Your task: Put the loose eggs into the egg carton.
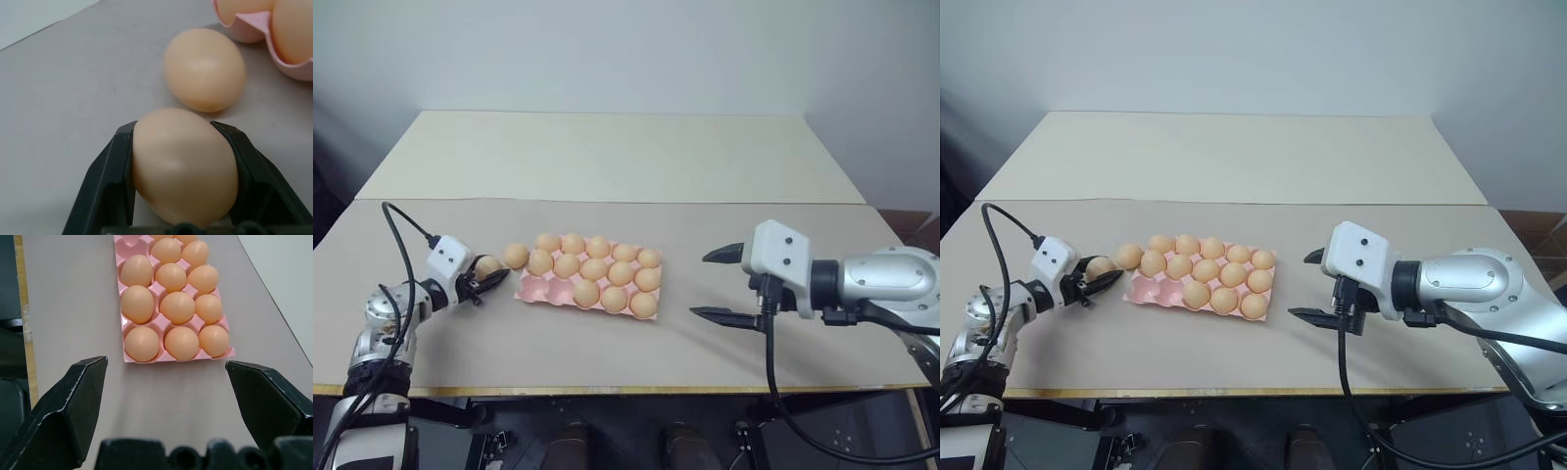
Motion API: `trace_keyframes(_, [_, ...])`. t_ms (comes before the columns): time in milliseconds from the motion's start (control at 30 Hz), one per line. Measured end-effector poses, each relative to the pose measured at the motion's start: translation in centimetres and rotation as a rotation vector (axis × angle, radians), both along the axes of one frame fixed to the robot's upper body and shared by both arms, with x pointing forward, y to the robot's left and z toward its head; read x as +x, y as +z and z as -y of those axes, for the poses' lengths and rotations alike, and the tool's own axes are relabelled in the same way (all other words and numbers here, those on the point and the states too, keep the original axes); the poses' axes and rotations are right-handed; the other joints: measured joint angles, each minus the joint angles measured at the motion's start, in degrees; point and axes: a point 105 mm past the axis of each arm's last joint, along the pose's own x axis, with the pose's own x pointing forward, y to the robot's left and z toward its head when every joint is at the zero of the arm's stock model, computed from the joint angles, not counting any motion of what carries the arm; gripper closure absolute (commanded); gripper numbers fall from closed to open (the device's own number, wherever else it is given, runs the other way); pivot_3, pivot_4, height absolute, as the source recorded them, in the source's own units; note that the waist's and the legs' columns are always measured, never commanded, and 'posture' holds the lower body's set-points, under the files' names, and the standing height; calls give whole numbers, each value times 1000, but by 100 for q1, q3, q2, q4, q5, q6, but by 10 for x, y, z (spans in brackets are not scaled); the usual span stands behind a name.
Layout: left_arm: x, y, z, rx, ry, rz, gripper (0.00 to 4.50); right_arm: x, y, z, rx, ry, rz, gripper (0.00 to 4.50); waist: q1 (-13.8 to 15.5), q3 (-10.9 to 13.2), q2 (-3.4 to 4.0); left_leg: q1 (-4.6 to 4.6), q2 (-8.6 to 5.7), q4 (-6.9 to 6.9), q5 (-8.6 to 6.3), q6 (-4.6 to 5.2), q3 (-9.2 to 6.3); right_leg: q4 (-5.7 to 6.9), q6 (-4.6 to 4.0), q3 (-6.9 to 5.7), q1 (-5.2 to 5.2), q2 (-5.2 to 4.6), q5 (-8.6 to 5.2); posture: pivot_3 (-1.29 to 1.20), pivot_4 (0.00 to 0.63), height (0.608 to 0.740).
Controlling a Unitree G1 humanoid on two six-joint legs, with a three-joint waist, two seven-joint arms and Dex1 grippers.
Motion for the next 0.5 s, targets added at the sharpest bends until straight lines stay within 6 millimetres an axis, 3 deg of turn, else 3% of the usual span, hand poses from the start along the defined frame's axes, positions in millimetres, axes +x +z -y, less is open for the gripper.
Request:
trace_keyframes(133, [-22,4,-14,50,-13,-33,2512,0,-2,1,1,-7,-8,0,3,0,0,0,16,-2,0,0,1,0,0,-1,-1,1,0,0,150,740])
trace_keyframes(267, [-37,24,-13,34,-63,-6,2512,-1,-2,0,1,-3,-11,0,43,0,0,1,17,-1,1,-1,0,-2,0,-5,4,-3,0,0,150,740])
trace_keyframes(367, [-46,51,1,-65,-163,54,2512,-1,-3,1,-1,-12,-19,0,67,0,0,-2,15,-1,1,-1,0,-6,0,-5,3,-9,0,0,150,740])
trace_keyframes(433, [-55,71,22,-187,-304,90,2512,-2,-1,0,-1,-11,-9,0,68,0,1,-3,15,-1,1,-1,1,-7,0,-5,3,-7,0,0,150,740])
trace_keyframes(500, [-64,78,39,-248,-414,87,2512,-4,2,1,0,-7,-4,0,58,0,1,-1,16,-1,1,-1,3,-6,0,-3,3,-2,0,0,150,740])
